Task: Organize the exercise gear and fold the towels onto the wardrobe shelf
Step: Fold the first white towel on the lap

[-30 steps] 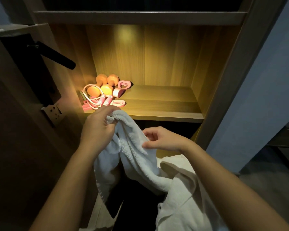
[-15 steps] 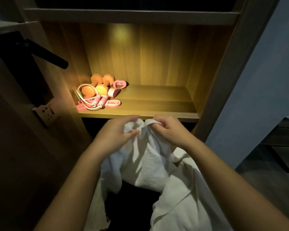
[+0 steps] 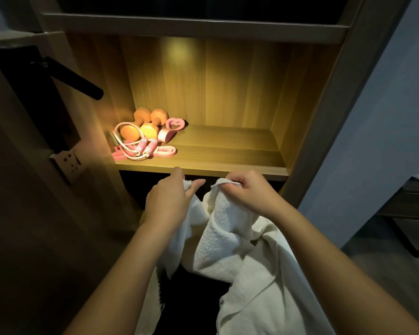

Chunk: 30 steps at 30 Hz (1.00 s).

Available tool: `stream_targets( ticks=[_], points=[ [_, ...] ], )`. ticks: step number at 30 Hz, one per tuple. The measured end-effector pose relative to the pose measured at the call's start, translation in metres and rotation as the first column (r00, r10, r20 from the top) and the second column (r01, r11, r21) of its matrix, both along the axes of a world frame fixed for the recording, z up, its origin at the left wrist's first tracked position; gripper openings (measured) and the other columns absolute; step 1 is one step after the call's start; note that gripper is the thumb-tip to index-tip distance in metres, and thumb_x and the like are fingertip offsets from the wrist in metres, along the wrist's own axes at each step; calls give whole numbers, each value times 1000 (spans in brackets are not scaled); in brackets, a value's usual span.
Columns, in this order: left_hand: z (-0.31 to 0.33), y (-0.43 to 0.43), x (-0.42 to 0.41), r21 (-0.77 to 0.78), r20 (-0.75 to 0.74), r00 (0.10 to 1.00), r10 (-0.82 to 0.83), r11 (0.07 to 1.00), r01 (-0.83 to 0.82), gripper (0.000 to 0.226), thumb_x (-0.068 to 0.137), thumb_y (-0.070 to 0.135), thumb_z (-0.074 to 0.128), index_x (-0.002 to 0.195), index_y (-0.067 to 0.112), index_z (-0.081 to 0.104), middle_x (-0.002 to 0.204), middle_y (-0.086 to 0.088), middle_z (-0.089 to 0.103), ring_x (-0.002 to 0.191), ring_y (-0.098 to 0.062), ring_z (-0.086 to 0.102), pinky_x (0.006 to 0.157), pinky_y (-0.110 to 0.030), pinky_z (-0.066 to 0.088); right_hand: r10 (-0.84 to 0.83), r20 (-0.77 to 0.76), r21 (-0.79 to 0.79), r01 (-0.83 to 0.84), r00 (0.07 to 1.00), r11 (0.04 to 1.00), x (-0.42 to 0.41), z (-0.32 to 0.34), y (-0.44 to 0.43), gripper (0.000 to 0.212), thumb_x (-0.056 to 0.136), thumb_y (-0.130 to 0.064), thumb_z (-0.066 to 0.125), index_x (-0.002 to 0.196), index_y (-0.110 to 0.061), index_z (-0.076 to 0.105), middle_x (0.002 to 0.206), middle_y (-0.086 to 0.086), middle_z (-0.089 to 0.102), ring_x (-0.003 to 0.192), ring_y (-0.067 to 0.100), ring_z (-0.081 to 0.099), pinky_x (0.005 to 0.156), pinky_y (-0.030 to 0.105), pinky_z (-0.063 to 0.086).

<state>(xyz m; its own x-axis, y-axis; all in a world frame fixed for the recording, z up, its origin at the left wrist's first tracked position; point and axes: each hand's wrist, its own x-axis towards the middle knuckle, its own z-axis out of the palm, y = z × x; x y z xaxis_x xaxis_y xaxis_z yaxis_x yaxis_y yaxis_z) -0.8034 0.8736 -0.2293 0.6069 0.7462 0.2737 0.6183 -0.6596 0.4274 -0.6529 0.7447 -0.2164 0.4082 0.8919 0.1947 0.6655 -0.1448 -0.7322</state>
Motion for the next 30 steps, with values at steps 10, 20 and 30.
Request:
stream_targets(
  ticks=[10,20,30],
  points=[
    [-5,-3,-4,103,261,938,-230,972,209,64,77,75,33,76,14,53,65,4,49,62,-22,51,55,-36,39,127,-142,-17,-131,982,991,-12,-3,3,34,91,-20,64,124,-28,62,120,-18,63,108,-2,58,94,18,47],
    [-15,6,-8,-299,474,852,-222,869,393,11,90,32,64,80,26,65,74,8,65,72,-6,62,67,-34,53,57,-206,-32,-65,977,997,-11,-7,5,16,95,-23,60,89,-13,71,87,-3,69,88,11,61,91,42,48],
    [-7,1,10,-423,284,797,-533,676,603,33,92,31,62,123,41,61,122,22,63,118,1,54,100,-31,44,123,-407,39,-117,905,992,-5,2,-14,19,93,-2,51,105,-14,42,70,0,52,58,8,41,55,26,32]
  ],
)
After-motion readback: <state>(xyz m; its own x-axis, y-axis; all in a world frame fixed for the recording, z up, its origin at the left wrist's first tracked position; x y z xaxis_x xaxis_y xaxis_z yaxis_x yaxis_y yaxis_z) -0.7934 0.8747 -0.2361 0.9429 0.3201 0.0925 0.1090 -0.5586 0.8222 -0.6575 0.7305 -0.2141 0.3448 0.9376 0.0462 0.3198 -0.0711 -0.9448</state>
